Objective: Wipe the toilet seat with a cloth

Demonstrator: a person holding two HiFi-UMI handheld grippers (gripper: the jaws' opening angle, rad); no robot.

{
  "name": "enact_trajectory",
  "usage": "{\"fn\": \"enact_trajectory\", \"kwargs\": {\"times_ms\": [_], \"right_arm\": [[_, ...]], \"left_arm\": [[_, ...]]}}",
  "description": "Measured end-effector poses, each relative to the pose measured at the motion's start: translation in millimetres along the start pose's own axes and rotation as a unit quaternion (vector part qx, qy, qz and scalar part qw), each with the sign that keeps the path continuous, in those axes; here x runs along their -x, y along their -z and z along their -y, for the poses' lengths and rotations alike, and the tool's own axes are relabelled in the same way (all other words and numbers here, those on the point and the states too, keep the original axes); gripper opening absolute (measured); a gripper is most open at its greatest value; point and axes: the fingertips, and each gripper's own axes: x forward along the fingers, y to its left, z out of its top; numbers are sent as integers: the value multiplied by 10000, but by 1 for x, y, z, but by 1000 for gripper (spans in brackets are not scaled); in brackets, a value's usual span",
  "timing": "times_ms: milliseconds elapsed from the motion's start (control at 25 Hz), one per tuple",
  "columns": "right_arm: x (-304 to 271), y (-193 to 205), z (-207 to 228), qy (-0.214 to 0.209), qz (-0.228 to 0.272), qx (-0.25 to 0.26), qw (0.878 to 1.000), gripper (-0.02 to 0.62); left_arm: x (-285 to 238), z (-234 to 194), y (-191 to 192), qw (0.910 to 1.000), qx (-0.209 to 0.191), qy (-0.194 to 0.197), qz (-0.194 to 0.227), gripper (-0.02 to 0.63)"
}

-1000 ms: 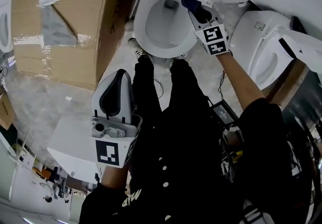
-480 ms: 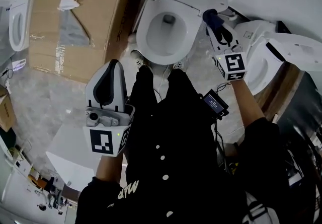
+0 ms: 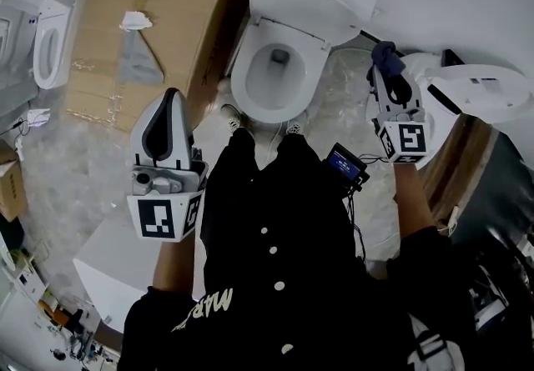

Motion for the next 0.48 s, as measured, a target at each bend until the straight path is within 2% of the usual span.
{"fn": "enact_trajectory", "kwargs": {"times_ms": [200, 480], "right_arm": [[37, -21, 27, 446, 251, -102, 9986, 86], [80, -53, 51, 1036, 798, -573, 9898, 86]], "left_arm": [[9, -7, -23, 9996, -141, -125, 186, 6], [20, -15, -50, 9979, -241, -337, 502, 6]]}}
